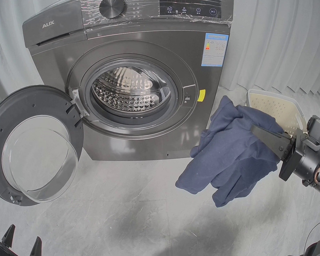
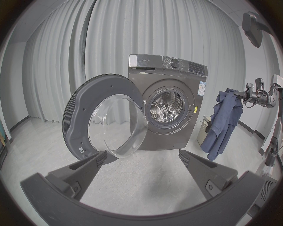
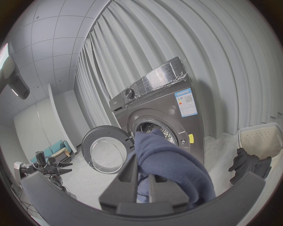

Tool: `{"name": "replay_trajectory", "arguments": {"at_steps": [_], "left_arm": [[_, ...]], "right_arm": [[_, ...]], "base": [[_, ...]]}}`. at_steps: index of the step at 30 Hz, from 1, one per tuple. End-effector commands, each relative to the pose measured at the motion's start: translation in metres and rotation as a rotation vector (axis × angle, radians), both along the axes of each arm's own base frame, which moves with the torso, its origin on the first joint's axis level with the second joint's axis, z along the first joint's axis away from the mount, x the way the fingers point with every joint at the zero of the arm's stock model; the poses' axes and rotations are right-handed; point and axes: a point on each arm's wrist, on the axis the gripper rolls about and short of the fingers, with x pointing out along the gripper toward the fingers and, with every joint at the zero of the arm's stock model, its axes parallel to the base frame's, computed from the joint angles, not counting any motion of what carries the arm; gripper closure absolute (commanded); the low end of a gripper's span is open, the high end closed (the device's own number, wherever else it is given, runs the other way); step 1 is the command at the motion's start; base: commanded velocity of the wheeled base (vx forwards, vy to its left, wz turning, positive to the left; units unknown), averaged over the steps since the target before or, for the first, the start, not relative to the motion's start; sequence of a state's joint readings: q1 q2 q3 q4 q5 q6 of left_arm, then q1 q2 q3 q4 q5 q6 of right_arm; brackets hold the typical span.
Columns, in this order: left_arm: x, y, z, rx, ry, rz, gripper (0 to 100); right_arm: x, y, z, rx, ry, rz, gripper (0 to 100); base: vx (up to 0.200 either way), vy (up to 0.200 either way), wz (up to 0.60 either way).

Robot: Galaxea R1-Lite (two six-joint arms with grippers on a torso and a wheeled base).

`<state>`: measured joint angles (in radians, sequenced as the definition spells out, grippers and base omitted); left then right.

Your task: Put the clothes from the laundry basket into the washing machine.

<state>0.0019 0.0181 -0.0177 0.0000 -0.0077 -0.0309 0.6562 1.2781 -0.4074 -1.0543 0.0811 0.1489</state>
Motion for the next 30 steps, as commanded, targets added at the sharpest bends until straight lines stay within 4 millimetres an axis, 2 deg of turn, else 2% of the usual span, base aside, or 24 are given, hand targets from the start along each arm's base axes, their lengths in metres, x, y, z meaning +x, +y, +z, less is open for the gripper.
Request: {"name": "replay_trajectory", "arguments": {"at_steps": [1, 11, 16, 23, 26, 30], "left_arm": [[0.0, 0.0, -0.005, -0.001, 0.004, 0.001, 0], [0.0, 0.0, -0.005, 0.002, 0.003, 0.004, 0], [0.0, 0.0, -0.005, 0.011, 0.003, 0.007, 0], [0.0, 0.0, -0.005, 0.022, 0.001, 0.009, 0], [0.0, 0.0, -0.005, 0.017, 0.003, 0.007, 0], [0.0, 0.0, -0.005, 0.037, -0.005, 0.004, 0]], "right_arm": [[0.001, 0.001, -0.001, -0.003, 0.003, 0.001, 100], [0.001, 0.001, -0.002, -0.005, 0.007, 0.001, 100], [0.0, 0.003, -0.002, -0.009, 0.012, 0.007, 100], [0.015, 0.022, 0.002, 0.009, 0.03, 0.004, 100], [0.015, 0.035, 0.009, 0.073, 0.058, 0.015, 100], [0.014, 0.046, 0.009, 0.106, 0.096, 0.033, 100]], "base": [[0.0, 0.2, 0.0], [0.0, 0.2, 0.0], [0.0, 0.0, 0.0], [0.0, 0.0, 0.0], [0.0, 0.0, 0.0], [0.0, 0.0, 0.0]]}}
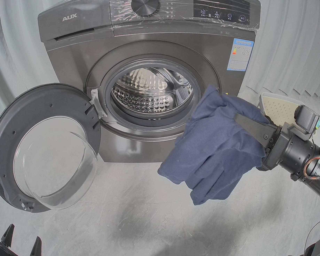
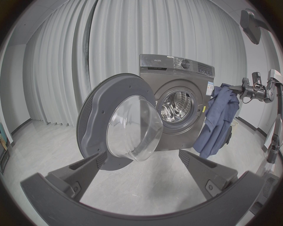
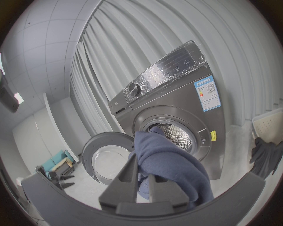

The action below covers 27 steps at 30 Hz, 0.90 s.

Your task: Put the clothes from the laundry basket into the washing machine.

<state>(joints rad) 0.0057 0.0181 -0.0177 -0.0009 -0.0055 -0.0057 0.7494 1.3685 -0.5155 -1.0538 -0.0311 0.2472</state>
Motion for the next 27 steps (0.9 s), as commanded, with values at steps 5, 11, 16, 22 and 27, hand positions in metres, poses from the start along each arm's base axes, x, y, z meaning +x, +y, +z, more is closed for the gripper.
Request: {"name": "replay_trajectory", "arguments": {"at_steps": [5, 11, 16, 22, 27], "left_arm": [[-0.013, -0.004, 0.055, -0.017, -0.197, -0.118, 0], [0.025, -0.008, 0.062, -0.02, 0.059, -0.362, 0], [0.066, -0.01, 0.07, 0.036, 0.149, -0.454, 0], [0.102, -0.017, 0.077, 0.004, 0.171, -0.543, 0], [0.119, -0.03, 0.078, -0.043, 0.201, -0.646, 0]], "right_arm": [[0.013, 0.026, -0.009, -0.004, 0.057, 0.038, 100], [0.028, 0.048, -0.008, 0.025, 0.036, 0.055, 100], [0.037, 0.059, -0.011, 0.031, 0.029, 0.057, 100], [0.049, 0.075, -0.005, 0.054, 0.006, 0.062, 100], [0.053, 0.079, -0.006, 0.051, 0.003, 0.064, 100]], "base": [[0.0, 0.0, 0.0], [0.0, 0.0, 0.0], [0.0, 0.0, 0.0], [0.0, 0.0, 0.0], [0.0, 0.0, 0.0]]}}
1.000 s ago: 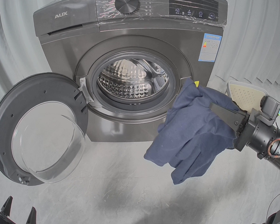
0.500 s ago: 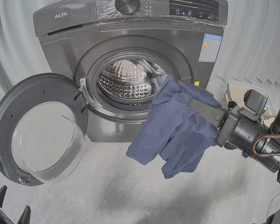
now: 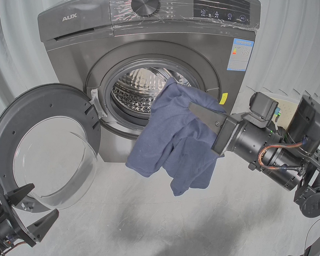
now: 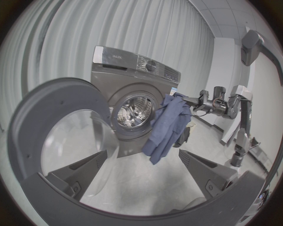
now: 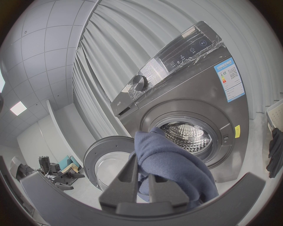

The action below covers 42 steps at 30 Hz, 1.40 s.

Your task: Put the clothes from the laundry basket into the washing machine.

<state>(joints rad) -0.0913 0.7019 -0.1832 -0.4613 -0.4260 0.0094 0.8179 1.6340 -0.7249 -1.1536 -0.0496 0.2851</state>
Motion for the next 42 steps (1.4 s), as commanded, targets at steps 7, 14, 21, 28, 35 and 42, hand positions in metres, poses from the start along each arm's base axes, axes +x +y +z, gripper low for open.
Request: {"name": "replay_trajectory", "arguments": {"at_steps": [7, 14, 21, 28, 35, 42], "left_arm": [[0.071, -0.038, -0.009, -0.007, 0.214, -0.234, 0], [0.096, -0.057, -0.01, 0.01, 0.257, -0.29, 0], [0.123, -0.073, -0.006, 0.01, 0.267, -0.336, 0], [0.151, -0.084, -0.004, -0.001, 0.239, -0.339, 0], [0.169, -0.091, -0.007, -0.001, 0.236, -0.333, 0], [0.186, -0.097, -0.01, -0.001, 0.241, -0.333, 0]], "right_arm": [[0.012, 0.016, -0.005, -0.001, -0.008, 0.008, 100], [0.012, 0.016, -0.004, -0.001, -0.011, 0.006, 100], [0.012, 0.016, -0.005, -0.003, -0.01, 0.007, 100], [0.009, 0.017, -0.006, -0.005, -0.008, 0.015, 100], [0.007, 0.019, -0.006, -0.003, -0.013, 0.023, 100], [0.004, 0.018, -0.013, -0.024, 0.005, 0.03, 100]], "base": [[0.0, 0.0, 0.0], [0.0, 0.0, 0.0], [0.0, 0.0, 0.0], [0.0, 0.0, 0.0], [0.0, 0.0, 0.0], [0.0, 0.0, 0.0]]}}
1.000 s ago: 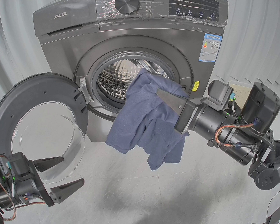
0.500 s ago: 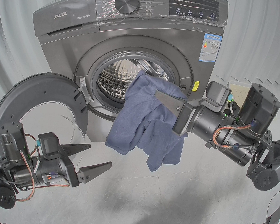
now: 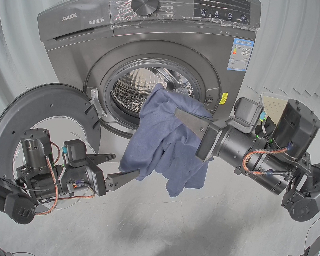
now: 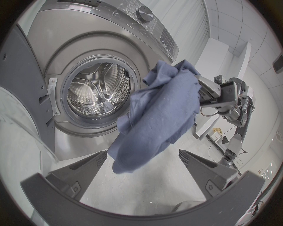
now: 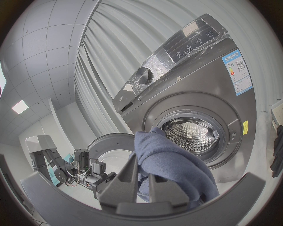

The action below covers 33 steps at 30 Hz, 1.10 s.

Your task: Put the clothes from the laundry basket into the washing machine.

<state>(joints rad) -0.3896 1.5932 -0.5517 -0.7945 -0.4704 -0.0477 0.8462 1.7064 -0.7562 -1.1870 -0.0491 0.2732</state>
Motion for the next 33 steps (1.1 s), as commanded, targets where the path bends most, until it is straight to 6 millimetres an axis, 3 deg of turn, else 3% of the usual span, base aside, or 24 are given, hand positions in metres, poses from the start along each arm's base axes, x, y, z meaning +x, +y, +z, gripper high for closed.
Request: {"name": "replay_trajectory", "arguments": {"at_steps": [1, 8, 17, 26, 33], "left_arm": [[0.014, -0.006, -0.006, 0.004, 0.011, -0.002, 0], [0.026, -0.013, -0.009, 0.0, 0.003, -0.011, 0], [0.028, -0.019, -0.014, 0.003, 0.017, -0.051, 0], [0.05, -0.029, -0.029, -0.045, -0.03, -0.04, 0], [0.052, -0.03, -0.03, -0.074, -0.023, -0.036, 0]], "right_arm": [[-0.003, -0.001, -0.004, -0.012, 0.01, 0.005, 100], [-0.002, -0.001, -0.004, -0.01, 0.006, 0.003, 100], [-0.002, 0.001, -0.003, -0.005, 0.002, 0.008, 100], [-0.004, 0.002, -0.005, -0.012, 0.008, 0.013, 100], [-0.004, 0.003, -0.006, -0.014, 0.01, 0.016, 100]], "base": [[0.0, 0.0, 0.0], [0.0, 0.0, 0.0], [0.0, 0.0, 0.0], [0.0, 0.0, 0.0], [0.0, 0.0, 0.0]]}}
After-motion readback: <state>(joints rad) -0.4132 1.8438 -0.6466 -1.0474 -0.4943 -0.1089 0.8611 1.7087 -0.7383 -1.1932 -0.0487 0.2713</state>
